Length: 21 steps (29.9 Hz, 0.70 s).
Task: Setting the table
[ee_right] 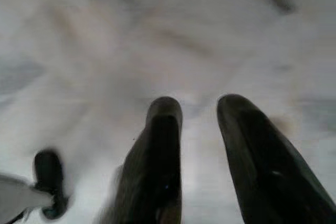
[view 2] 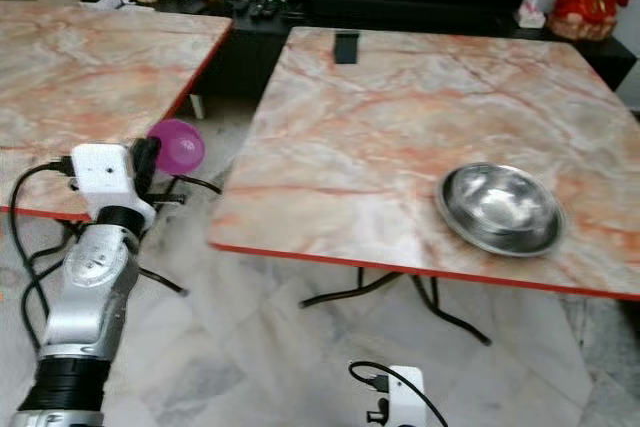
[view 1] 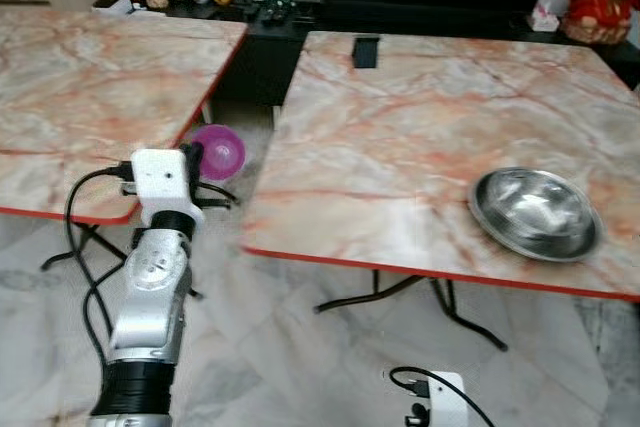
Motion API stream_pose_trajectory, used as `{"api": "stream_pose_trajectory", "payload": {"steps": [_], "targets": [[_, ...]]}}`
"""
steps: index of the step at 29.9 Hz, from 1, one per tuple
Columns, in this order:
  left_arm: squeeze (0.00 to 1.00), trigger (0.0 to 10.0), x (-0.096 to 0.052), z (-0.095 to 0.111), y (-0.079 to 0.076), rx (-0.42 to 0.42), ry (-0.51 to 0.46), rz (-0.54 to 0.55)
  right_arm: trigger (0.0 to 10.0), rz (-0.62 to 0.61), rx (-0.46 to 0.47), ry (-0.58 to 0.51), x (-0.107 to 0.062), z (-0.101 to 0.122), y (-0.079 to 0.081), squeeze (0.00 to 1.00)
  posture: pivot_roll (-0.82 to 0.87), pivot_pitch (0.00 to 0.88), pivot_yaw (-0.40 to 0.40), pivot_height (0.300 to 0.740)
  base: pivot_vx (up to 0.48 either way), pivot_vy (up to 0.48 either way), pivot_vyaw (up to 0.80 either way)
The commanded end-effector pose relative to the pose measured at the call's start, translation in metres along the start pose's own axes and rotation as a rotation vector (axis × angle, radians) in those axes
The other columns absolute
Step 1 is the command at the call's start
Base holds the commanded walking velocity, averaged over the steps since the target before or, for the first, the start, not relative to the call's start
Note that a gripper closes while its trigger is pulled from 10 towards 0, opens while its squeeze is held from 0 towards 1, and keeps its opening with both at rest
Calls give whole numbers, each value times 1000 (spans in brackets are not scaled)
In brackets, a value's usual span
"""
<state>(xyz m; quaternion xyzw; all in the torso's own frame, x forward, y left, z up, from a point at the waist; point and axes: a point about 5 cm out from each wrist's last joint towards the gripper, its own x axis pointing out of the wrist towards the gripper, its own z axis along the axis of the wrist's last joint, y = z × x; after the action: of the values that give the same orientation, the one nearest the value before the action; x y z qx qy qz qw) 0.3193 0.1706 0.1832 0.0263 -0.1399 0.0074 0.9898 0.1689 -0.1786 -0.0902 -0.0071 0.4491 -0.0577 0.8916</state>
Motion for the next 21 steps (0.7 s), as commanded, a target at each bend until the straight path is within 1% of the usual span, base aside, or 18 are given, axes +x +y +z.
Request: {"api": "stream_pose_trajectory", "payload": {"steps": [1, 5, 8, 10, 13, 19, 21], "targets": [[0, 10000, 1, 3, 10, 10, -5, 23, 10000, 20, 4, 5, 0, -1, 9, 0, 35, 0, -24, 740, 0, -428, 0], [0, 10000, -1, 2, 11, 27, 3, 4, 10000, 22, 3, 5, 0, -1, 9, 0, 35, 0, -24, 740, 0, -427, 0], [0, 10000, -2, 1, 15, 40, 8, 6, 10000, 20, 5, 4, 0, -1, 8, 0, 37, 0, -25, 740, 0, -424, 0], [0, 10000, -2, 1, 16, 46, 8, 5, 10000, 20, 4, 4, 0, -1, 8, 0, 37, 0, -25, 740, 0, -424, 0], [0, 10000, -3, 3, 22, 68, 6, 3, 10000, 21, 3, 4, 0, -1, 8, 0, 39, 0, -27, 740, 0, -425, 0], [0, 10000, -1, 4, 25, 89, 1, -2, 10000, 20, 2, 3, 0, 0, 8, 0, 38, 0, -28, 740, 0, -423, 0], [0, 10000, -1, 3, 25, 95, 13, -15, 10000, 20, 2, 3, 0, 0, 8, 0, 37, 0, -29, 740, 240, -382, 0]]}}
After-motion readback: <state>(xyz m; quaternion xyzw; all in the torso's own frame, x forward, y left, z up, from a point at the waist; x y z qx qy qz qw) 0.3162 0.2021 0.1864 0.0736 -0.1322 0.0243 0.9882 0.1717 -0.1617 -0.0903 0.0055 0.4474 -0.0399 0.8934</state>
